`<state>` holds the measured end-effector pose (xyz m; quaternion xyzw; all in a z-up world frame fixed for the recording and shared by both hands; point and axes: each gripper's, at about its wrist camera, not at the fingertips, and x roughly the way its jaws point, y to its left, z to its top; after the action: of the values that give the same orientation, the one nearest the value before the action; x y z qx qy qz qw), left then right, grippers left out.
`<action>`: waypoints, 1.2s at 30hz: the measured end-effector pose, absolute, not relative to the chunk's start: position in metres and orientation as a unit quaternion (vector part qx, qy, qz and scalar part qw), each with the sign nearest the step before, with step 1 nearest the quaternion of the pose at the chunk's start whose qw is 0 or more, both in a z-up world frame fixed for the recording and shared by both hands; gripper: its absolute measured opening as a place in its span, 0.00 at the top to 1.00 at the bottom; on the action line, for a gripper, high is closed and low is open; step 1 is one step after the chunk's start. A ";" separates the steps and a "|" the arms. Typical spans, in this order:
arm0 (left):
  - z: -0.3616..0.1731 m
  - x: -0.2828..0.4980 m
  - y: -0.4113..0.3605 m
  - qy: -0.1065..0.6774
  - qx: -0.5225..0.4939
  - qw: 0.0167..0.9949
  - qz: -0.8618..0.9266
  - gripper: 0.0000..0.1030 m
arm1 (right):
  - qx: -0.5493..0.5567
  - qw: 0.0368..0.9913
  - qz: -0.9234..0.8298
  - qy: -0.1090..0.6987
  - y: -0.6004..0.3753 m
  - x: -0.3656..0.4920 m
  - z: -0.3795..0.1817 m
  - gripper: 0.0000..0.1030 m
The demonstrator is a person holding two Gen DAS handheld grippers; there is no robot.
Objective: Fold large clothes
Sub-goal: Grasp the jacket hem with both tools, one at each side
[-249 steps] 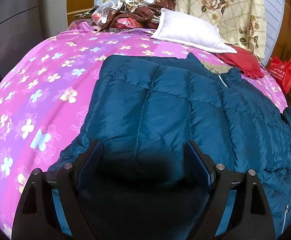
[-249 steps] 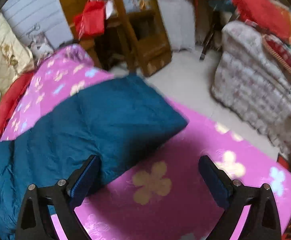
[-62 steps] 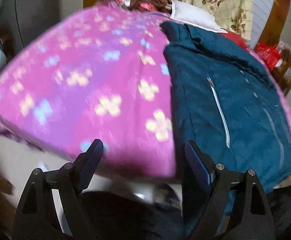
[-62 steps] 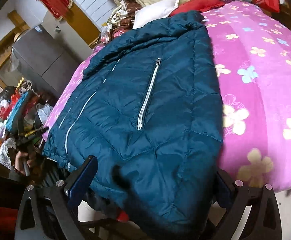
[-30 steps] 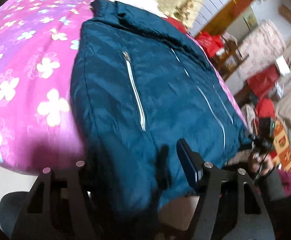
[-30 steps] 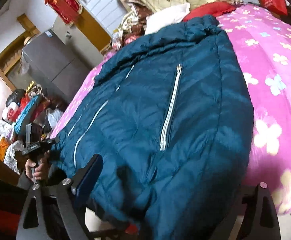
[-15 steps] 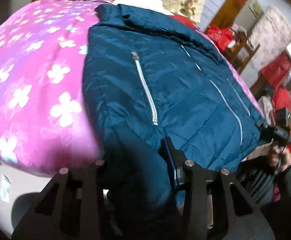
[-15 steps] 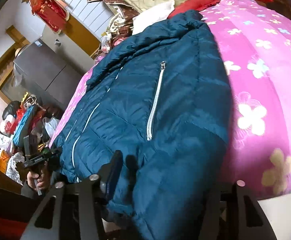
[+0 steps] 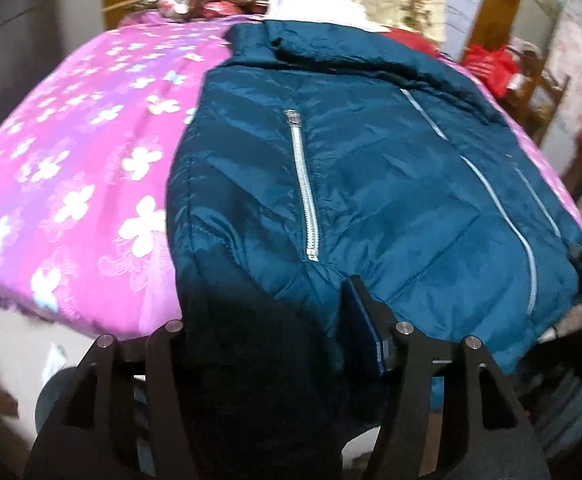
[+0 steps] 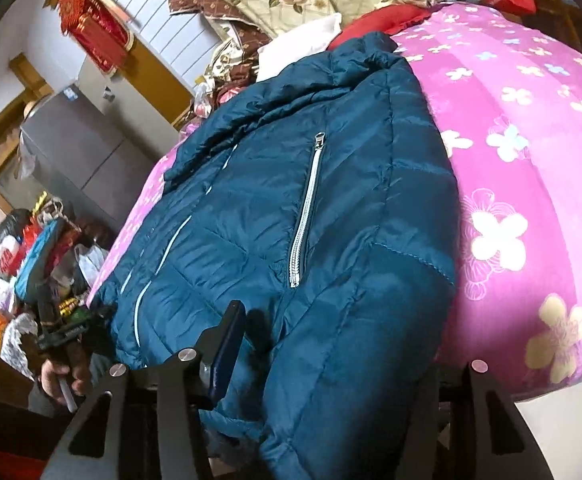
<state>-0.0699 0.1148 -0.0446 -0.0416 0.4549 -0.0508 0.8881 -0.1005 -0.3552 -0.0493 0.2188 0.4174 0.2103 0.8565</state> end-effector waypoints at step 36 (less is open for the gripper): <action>-0.052 -0.068 0.109 0.474 -0.034 0.880 0.026 0.17 | 0.219 0.878 0.180 0.385 -0.350 -0.109 -0.051 0.48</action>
<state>-0.0677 0.1093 -0.0515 -0.0336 0.4736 0.0259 0.8797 -0.1095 -0.3502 -0.0506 0.2187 0.3855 0.1799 0.8782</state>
